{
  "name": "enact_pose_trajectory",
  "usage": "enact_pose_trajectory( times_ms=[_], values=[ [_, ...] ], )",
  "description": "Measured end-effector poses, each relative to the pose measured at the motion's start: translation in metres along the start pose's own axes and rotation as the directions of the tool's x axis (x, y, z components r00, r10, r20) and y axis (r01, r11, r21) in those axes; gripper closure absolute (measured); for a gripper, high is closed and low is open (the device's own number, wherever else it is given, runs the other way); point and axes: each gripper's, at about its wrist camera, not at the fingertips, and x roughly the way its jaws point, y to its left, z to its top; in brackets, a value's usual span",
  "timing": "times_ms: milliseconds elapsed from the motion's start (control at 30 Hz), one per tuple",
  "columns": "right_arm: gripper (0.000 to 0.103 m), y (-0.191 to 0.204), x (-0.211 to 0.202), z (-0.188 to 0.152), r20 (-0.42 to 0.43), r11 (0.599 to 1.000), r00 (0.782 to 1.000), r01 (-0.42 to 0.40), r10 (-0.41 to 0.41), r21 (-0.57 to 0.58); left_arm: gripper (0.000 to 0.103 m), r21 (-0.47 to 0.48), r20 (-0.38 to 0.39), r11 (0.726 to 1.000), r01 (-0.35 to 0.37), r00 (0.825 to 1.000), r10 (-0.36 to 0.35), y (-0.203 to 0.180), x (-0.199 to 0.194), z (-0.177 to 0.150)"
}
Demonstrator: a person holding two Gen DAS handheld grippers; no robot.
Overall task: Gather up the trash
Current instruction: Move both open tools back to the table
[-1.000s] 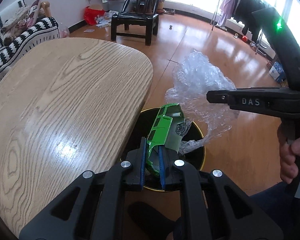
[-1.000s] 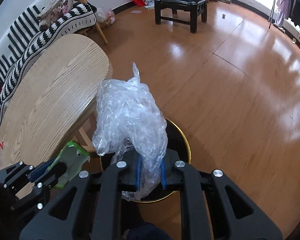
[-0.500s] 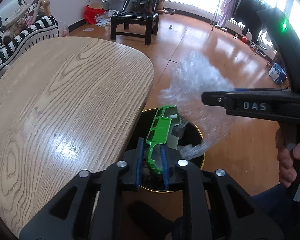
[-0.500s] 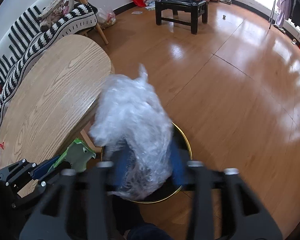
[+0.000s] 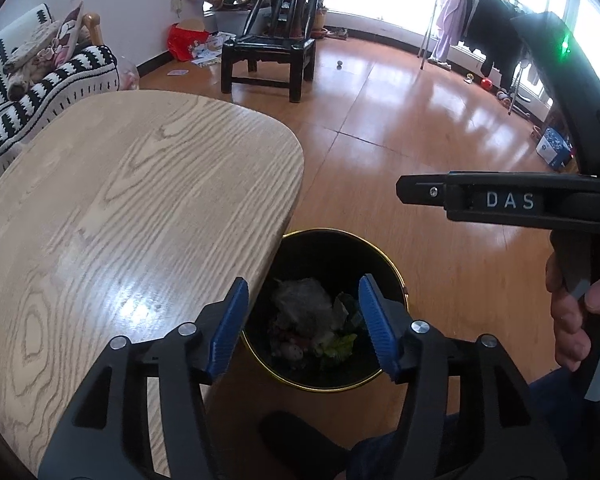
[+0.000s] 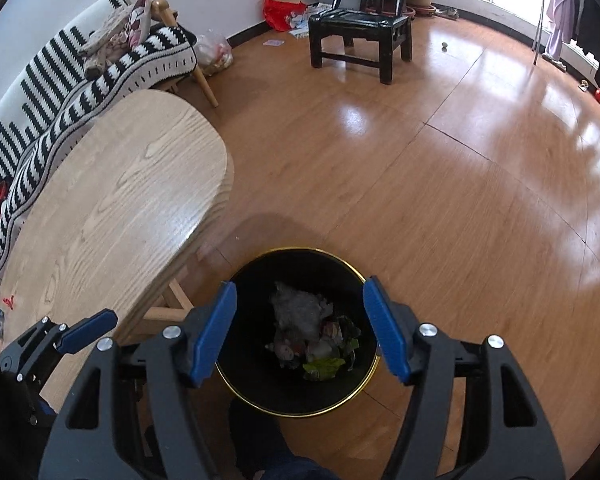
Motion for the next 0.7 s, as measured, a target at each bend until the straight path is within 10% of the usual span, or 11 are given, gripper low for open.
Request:
enact_pose_trajectory(
  times_ms=[267, 700],
  values=[
    [0.025, 0.047, -0.021, 0.014, 0.089, 0.996, 0.992, -0.092, 0.093, -0.017, 0.021, -0.069, 0.078, 0.996, -0.057, 0.995, 0.063, 0.032, -0.05, -0.005],
    [0.017, 0.287, -0.039, -0.012, -0.003, 0.872, 0.944, -0.305, 0.329, -0.382, 0.014, -0.36, 0.138, 0.897, -0.258, 0.936, 0.324, 0.183, -0.194, -0.094]
  ],
)
